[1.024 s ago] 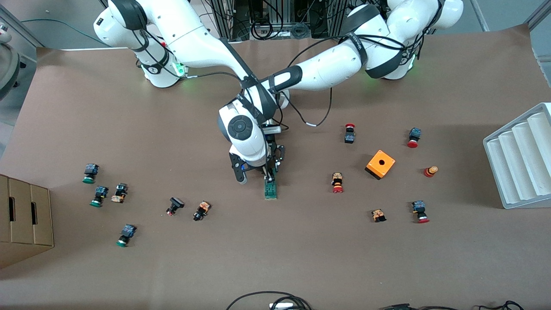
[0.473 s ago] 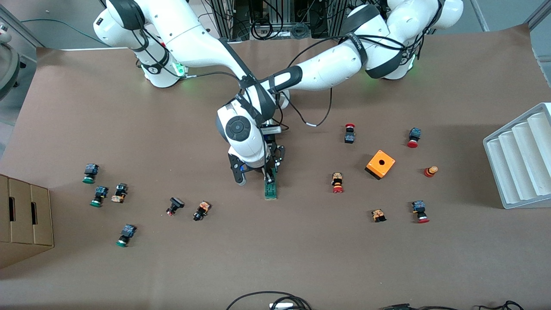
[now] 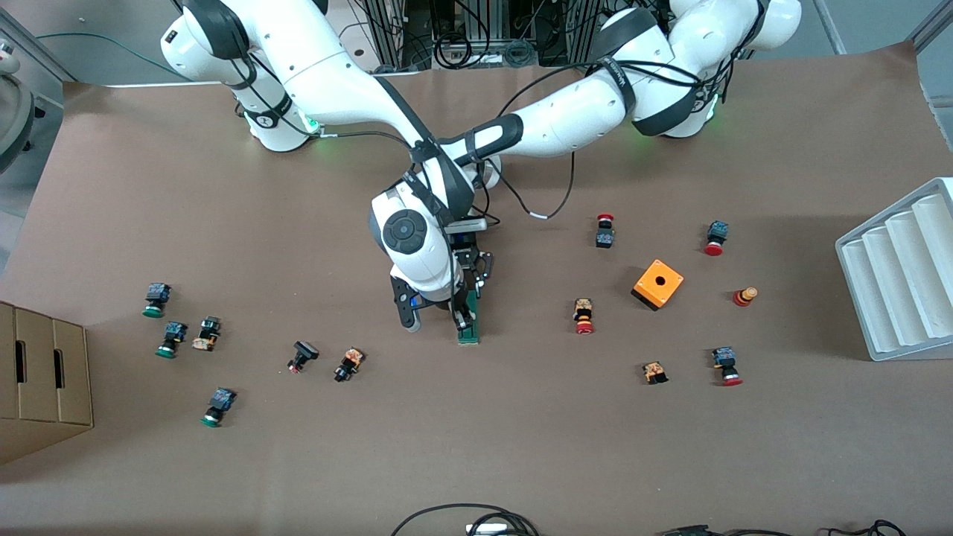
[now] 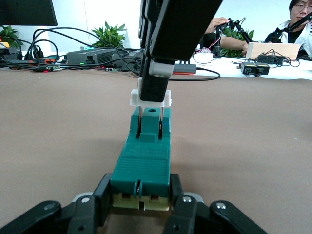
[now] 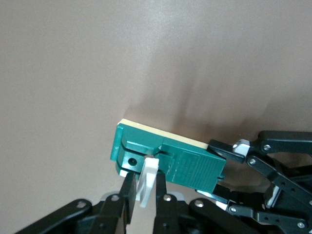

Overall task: Close load switch with both arms
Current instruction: 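Push the white lever along the switch body with the right gripper, then open the right gripper and withdraw it from the switch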

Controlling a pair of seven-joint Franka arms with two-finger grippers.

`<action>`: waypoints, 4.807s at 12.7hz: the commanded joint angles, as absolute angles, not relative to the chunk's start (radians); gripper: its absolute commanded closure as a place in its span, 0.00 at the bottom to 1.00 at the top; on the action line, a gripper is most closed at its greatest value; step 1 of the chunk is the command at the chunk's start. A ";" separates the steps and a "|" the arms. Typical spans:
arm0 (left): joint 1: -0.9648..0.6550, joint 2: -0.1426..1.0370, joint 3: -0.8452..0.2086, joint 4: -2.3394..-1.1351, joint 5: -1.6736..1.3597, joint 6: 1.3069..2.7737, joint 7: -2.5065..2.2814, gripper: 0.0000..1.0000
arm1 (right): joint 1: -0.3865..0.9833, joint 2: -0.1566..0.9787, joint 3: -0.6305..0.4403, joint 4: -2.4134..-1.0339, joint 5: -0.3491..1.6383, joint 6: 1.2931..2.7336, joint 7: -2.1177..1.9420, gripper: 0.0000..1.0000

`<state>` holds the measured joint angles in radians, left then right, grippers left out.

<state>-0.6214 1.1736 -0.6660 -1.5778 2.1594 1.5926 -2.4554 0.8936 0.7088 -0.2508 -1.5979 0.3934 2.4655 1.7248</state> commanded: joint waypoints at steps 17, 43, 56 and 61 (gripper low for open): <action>-0.615 1.183 -0.670 -1.578 2.163 1.595 -2.465 0.47 | 0.830 0.850 -0.241 -1.399 0.443 2.471 1.710 0.77; -0.615 1.187 -0.669 -1.578 2.166 1.595 -2.462 0.47 | 0.683 0.675 -0.161 -1.417 0.442 2.260 1.498 0.00; -0.611 1.131 -0.669 -1.578 2.145 1.631 -2.434 0.00 | 0.390 0.232 -0.166 -1.560 0.351 1.751 0.662 0.00; -0.614 1.019 -0.669 -1.585 1.994 1.699 -2.329 0.00 | 0.252 0.115 -0.164 -1.563 0.233 1.635 0.269 0.00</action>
<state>-0.6169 1.0842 -0.6700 -1.5621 2.0504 1.6636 -2.3756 0.3076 0.1774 -0.1771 -1.5235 0.2584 1.6622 0.3986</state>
